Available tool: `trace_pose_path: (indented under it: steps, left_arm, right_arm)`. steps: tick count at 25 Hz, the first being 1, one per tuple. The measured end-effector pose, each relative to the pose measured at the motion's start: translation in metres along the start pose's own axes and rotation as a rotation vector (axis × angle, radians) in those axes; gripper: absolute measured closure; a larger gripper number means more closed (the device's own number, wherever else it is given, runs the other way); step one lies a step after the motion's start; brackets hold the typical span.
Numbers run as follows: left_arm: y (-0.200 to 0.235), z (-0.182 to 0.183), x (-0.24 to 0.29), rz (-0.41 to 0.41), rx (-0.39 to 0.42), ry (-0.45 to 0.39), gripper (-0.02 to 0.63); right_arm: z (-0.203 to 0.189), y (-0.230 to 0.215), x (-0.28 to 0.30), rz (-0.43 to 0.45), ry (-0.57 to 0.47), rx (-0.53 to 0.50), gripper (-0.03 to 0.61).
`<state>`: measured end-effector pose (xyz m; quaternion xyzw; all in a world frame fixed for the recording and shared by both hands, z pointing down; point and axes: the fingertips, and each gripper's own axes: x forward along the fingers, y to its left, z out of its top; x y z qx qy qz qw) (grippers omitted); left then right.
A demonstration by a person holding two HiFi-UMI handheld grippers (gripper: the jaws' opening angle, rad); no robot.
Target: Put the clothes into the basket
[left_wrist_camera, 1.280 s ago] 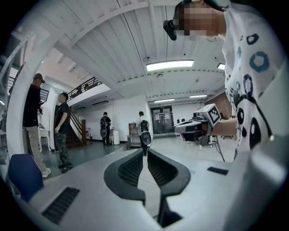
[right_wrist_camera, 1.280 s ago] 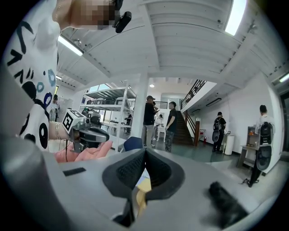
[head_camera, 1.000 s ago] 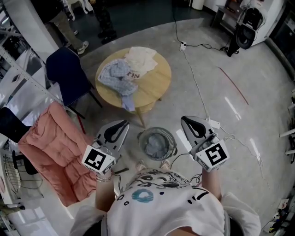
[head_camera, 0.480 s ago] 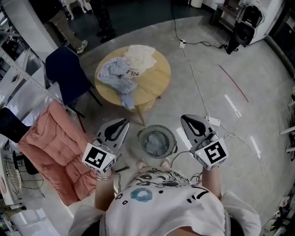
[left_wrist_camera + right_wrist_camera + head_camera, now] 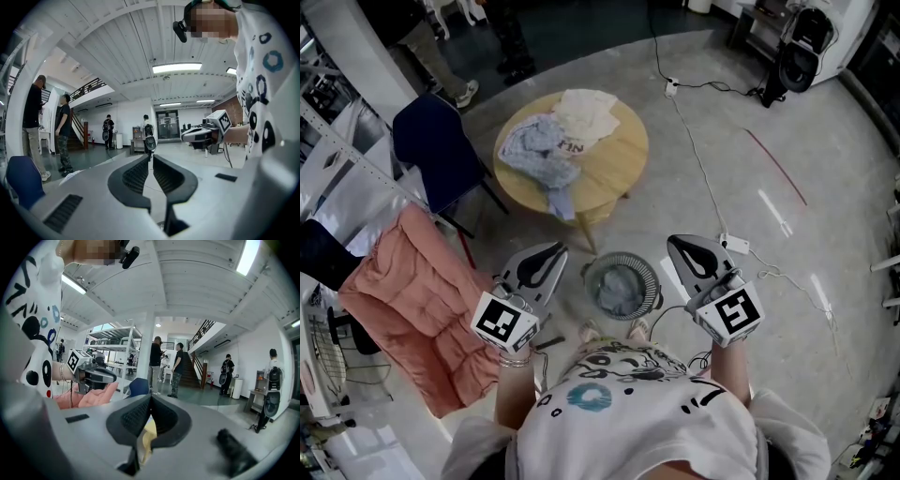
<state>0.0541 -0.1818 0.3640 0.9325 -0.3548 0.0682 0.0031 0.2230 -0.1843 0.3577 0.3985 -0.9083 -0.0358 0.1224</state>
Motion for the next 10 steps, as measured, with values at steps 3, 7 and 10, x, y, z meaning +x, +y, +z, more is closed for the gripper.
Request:
trace_pose_path:
  steps: [3, 7, 10]
  left_arm:
    - [-0.0017, -0.0008, 0.0003, -0.001, -0.003, 0.000, 0.571]
    - [-0.0053, -0.0002, 0.0027, -0.006, -0.005, 0.002, 0.571]
    - [-0.0086, -0.0014, 0.0039, -0.010, -0.006, 0.004, 0.571]
  right_arm:
    - [-0.0007, 0.0009, -0.0011, 0.002, -0.004, 0.001, 0.551]
    - [0.0019, 0.0015, -0.0022, 0.002, -0.014, 0.013, 0.551]
    - [-0.0008, 0.0019, -0.0043, 0.004, -0.010, 0.008, 0.551]
